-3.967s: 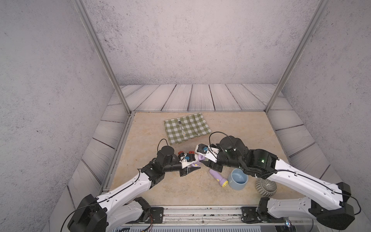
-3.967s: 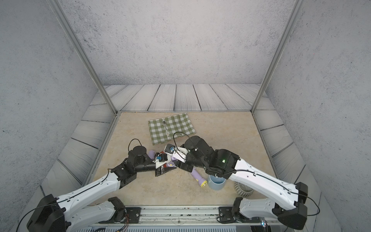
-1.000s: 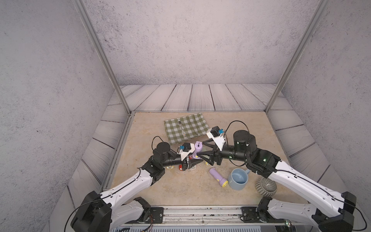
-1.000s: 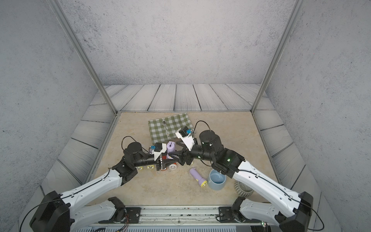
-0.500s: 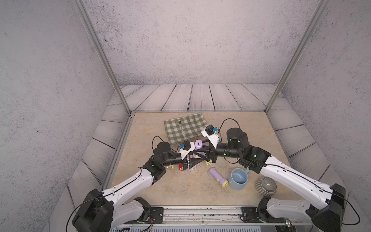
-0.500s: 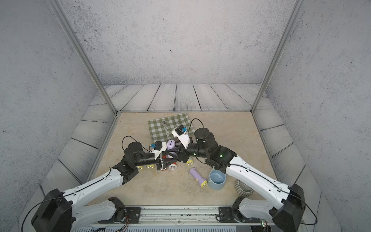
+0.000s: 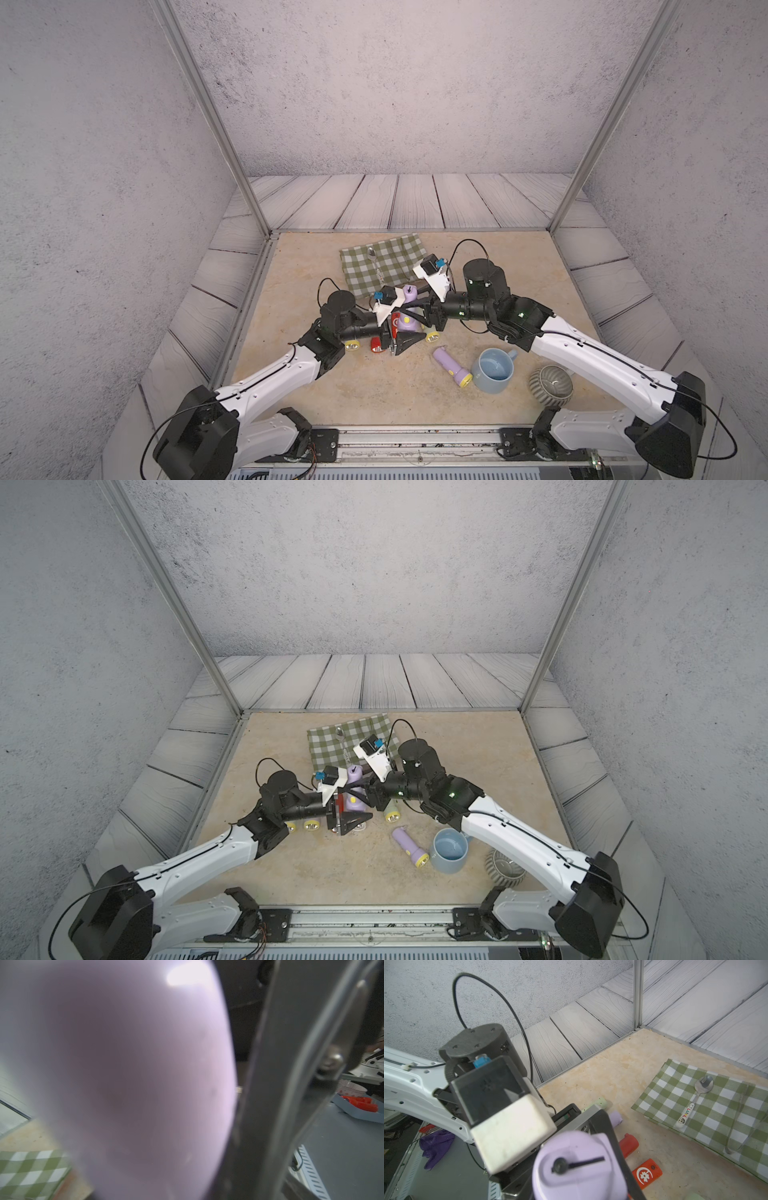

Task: Close the plug at the bottom of the flashlight
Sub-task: Place the flashlight at the center of the board.

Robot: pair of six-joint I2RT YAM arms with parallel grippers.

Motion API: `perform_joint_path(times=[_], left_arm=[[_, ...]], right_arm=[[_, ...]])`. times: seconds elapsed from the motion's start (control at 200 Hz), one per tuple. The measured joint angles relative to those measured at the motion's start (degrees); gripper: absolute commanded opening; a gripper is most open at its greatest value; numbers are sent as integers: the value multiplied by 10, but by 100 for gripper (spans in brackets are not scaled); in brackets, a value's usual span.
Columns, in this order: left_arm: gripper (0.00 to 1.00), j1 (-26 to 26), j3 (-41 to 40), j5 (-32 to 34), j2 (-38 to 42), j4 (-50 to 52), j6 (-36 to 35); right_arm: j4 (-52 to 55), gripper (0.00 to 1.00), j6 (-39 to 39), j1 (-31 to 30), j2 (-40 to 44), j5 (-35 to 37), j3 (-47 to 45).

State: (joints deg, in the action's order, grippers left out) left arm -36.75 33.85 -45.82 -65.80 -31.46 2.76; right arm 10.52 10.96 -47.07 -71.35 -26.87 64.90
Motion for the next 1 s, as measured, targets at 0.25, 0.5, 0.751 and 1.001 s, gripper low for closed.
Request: perform_joint_path(times=[0.25, 0.5, 0.751, 1.001], left_arm=[[98, 0, 0, 27, 33, 14, -11], [98, 0, -20, 80, 102, 44, -24], [98, 0, -35, 199, 170, 84, -16], [99, 0, -35, 270, 185, 103, -1]], right_arm=[[80, 0, -7, 32, -24, 44, 73], [219, 0, -15, 75, -106, 158, 168], [307, 0, -9, 108, -169, 231, 165], [346, 0, -6, 135, -245, 257, 154]])
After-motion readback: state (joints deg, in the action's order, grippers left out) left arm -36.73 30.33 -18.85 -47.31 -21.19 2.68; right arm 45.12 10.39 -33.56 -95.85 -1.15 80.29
